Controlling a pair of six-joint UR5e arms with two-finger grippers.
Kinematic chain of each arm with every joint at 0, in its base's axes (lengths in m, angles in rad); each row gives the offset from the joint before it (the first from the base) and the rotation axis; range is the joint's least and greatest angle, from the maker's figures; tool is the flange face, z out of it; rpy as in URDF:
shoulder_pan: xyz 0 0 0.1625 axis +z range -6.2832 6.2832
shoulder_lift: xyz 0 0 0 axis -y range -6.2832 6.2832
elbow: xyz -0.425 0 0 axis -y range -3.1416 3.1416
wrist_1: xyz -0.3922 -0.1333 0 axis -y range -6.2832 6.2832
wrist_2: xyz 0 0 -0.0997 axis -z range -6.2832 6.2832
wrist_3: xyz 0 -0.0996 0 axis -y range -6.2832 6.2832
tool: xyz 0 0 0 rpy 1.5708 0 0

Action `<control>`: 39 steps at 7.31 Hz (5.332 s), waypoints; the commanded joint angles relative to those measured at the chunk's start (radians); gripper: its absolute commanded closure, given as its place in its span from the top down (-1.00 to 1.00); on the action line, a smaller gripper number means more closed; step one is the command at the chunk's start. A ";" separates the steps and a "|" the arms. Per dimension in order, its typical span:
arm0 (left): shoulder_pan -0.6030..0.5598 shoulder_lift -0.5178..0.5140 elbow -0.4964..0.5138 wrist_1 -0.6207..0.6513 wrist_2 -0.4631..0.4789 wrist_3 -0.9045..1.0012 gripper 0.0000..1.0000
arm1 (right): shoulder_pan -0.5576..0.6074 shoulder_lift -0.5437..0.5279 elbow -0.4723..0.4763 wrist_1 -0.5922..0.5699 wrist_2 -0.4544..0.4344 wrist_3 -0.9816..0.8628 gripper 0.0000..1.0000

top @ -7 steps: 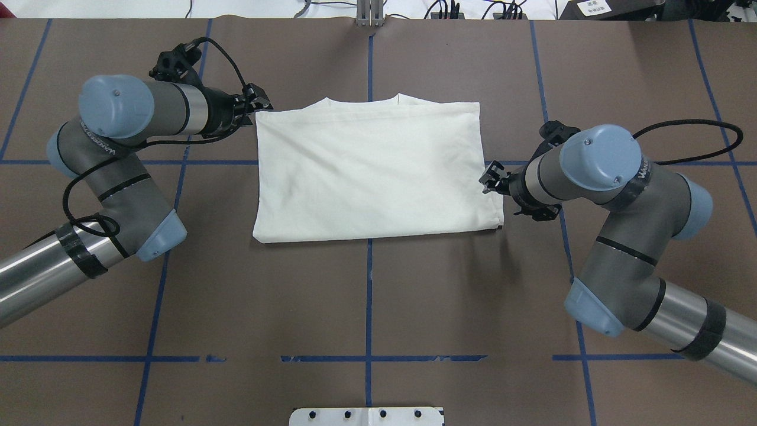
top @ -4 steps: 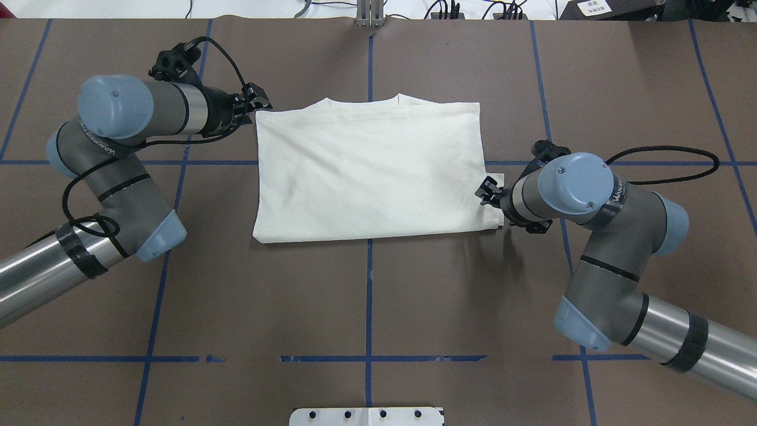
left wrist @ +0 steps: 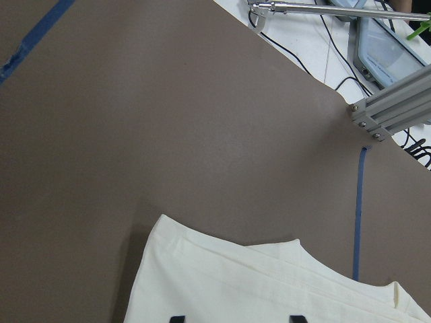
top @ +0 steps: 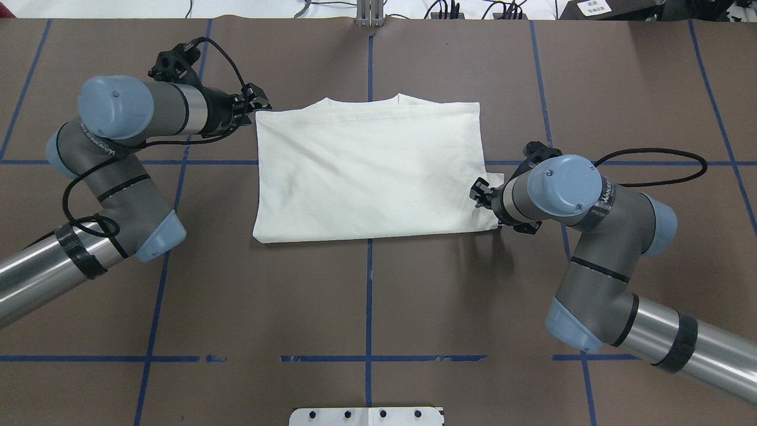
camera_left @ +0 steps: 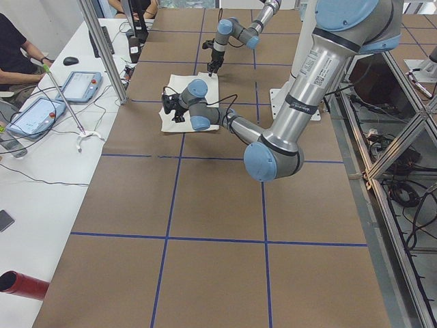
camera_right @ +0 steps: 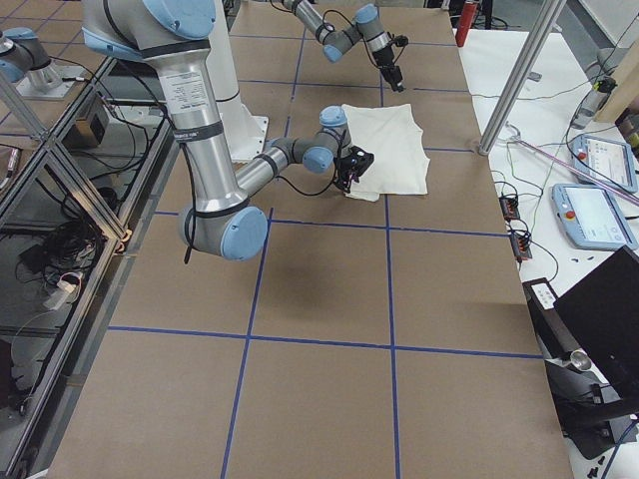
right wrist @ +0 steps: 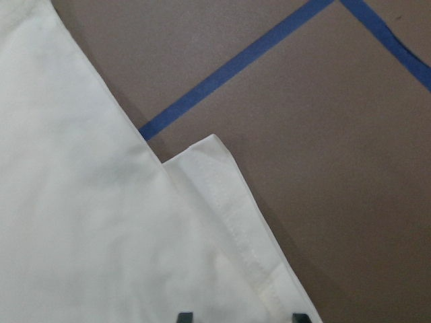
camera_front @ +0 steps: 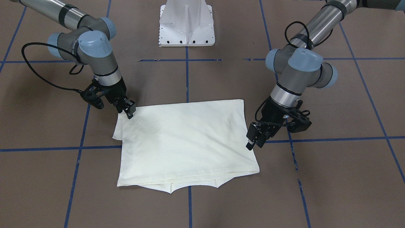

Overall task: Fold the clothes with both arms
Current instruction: 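Release the hem and move the right gripper to the folded bundle's corner, then grasp the bundle corner with the right gripper and drag it toward the robot, then grasp the bundle's far corner with the left gripper and pull it away from the robot, then release the bundle with the left gripper while the right gripper presses its side edge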

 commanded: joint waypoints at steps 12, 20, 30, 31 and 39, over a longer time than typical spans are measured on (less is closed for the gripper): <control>0.011 -0.009 -0.142 -0.077 -0.060 -0.197 0.26 | -0.518 -0.494 0.686 -0.011 0.222 0.169 0.91; 0.267 0.049 -0.326 0.387 -0.127 -0.478 0.40 | 0.095 -0.142 0.335 -0.013 0.217 -0.004 1.00; 0.361 0.003 -0.223 0.394 -0.126 -0.477 -0.99 | 0.152 -0.083 0.223 -0.003 0.269 -0.097 1.00; 0.342 0.002 -0.226 0.394 -0.126 -0.468 -1.00 | 0.151 -0.076 0.212 -0.003 0.269 -0.095 1.00; -0.038 -0.382 0.329 0.141 -0.080 -0.213 0.25 | 0.063 0.027 0.212 0.000 0.185 -0.084 1.00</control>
